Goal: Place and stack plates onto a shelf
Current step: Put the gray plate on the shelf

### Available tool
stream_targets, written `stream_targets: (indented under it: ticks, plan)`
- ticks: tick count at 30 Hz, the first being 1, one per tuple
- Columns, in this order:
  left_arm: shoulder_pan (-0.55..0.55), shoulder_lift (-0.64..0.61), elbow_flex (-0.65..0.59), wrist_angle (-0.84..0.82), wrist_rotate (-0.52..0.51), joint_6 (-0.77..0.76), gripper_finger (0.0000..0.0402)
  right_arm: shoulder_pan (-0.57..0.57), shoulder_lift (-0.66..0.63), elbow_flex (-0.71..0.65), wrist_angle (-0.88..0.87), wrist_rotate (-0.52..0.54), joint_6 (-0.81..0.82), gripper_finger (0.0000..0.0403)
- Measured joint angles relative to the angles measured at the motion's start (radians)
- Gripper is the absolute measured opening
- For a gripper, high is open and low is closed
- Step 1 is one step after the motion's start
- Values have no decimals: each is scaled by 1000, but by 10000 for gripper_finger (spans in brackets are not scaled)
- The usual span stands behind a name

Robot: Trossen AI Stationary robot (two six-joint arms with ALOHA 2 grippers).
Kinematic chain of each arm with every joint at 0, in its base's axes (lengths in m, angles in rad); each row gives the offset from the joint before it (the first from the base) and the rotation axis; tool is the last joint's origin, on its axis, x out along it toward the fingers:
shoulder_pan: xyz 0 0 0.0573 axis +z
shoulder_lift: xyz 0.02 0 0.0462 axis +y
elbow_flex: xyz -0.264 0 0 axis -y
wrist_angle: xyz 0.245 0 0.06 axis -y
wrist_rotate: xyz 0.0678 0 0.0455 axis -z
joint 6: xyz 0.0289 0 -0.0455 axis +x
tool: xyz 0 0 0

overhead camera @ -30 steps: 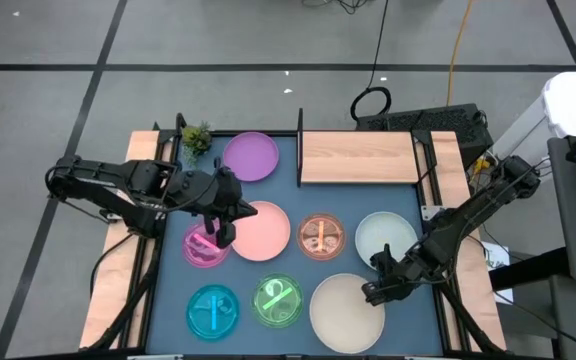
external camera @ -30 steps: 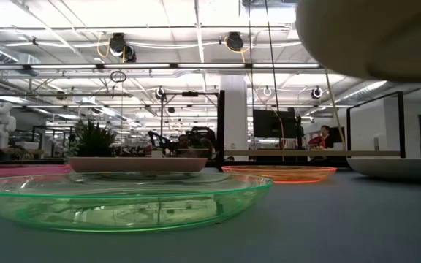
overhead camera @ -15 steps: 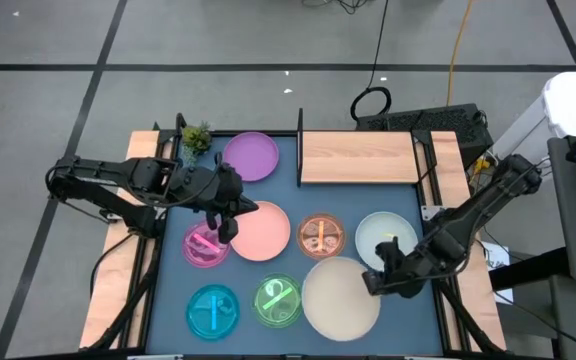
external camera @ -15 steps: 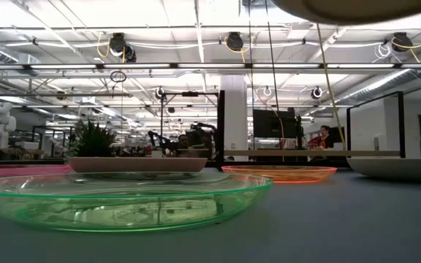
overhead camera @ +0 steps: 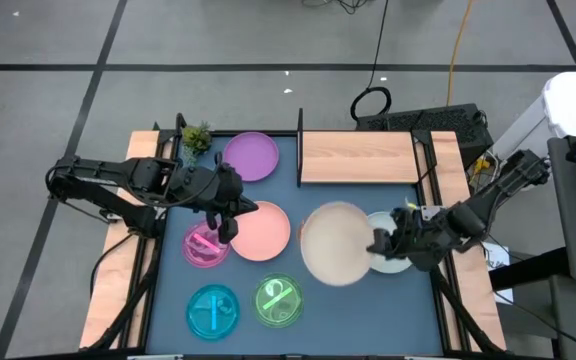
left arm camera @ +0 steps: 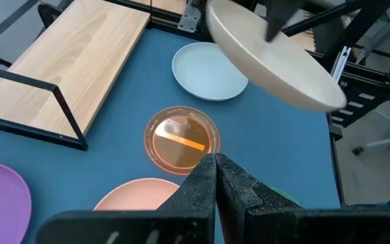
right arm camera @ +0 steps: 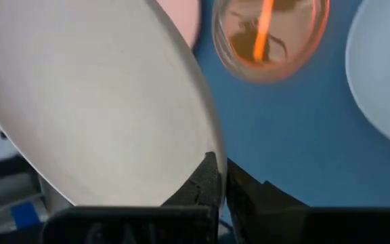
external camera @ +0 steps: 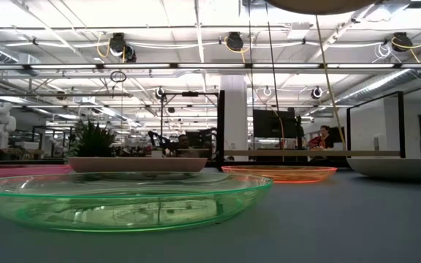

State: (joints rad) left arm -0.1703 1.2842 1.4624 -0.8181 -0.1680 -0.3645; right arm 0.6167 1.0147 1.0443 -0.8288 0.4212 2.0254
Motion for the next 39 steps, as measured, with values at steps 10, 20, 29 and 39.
stream_targets:
  ticks: [10,20,29,39]
  plan:
    - [0,0,0,0,0,-3,3,-166,-83,0,61,201,-206,0]
    - [0,0,0,0,1,-3,3,-254,-141,-15,157,439,-269,0]
    - [0,0,0,1,1,-4,3,-309,-154,-100,204,498,-160,0]
    - [0,0,0,4,1,-7,3,-340,-153,-201,219,594,72,0]
